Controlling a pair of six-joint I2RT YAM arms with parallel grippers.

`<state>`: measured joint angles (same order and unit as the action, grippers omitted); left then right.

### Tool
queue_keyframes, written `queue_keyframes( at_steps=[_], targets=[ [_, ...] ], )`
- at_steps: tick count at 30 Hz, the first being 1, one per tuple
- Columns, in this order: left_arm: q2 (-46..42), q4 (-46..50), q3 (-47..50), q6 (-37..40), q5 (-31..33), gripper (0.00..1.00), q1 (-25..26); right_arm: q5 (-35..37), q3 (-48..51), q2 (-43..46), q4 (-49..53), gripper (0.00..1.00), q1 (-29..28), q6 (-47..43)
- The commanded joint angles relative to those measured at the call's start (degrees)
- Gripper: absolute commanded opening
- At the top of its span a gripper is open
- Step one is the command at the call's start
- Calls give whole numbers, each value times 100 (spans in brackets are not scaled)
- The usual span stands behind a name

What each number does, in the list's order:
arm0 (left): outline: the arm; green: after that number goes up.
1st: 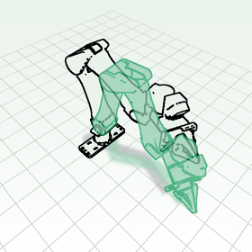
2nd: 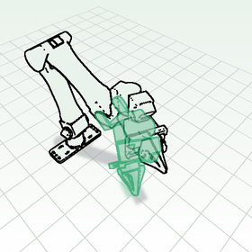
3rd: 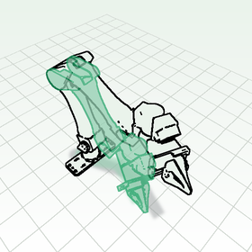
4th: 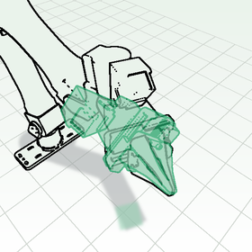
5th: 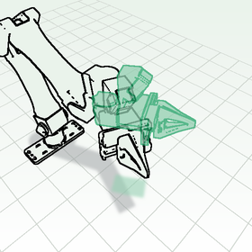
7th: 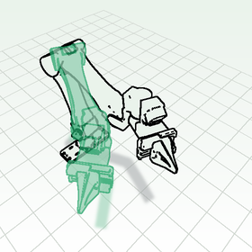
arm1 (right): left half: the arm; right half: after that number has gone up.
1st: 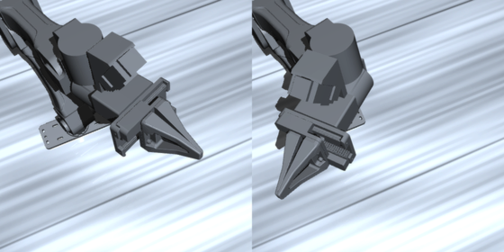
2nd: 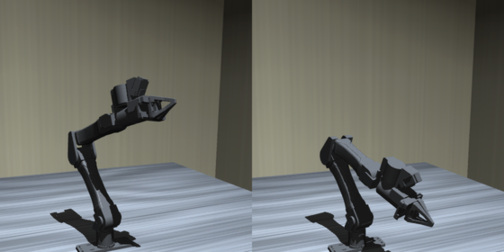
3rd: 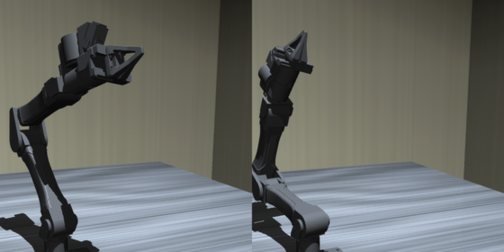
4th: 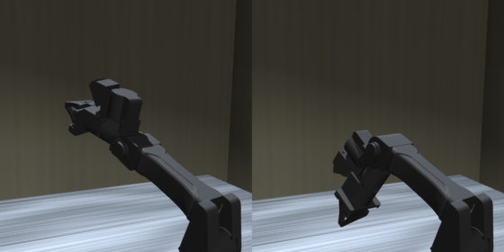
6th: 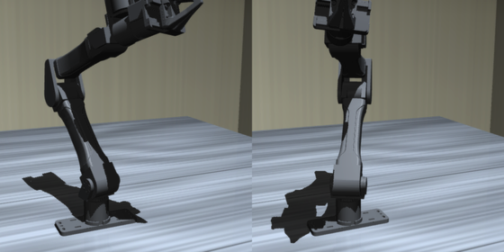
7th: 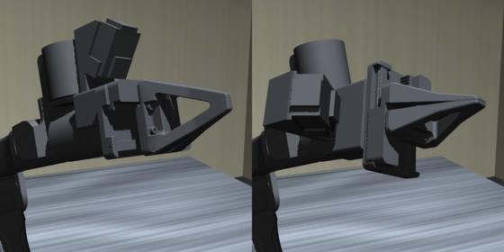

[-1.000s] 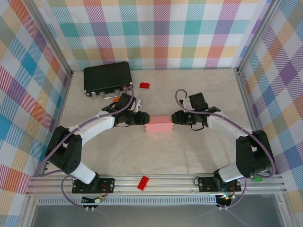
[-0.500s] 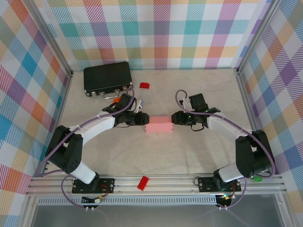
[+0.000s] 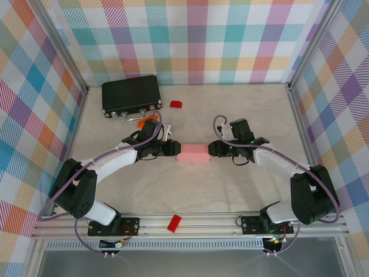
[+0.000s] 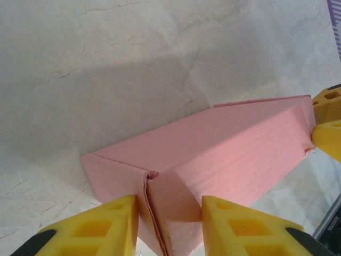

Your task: Fold the paper box

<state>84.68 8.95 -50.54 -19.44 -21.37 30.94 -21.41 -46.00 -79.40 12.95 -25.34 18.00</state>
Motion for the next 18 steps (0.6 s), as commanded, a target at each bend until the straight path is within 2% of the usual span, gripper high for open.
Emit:
queue_keyframes(
  at_steps=[1,11,18],
  targets=[
    [-50,67,327,238,77,34,174,17,287,18,139,34,-244,-213],
    [-584,-807,1156,329,102,35,334,445,807,400,-114,31,-661,-280],
    [-676,-877,1345,408,128,36,334,658,975,468,-185,31,-674,-209]
  ],
)
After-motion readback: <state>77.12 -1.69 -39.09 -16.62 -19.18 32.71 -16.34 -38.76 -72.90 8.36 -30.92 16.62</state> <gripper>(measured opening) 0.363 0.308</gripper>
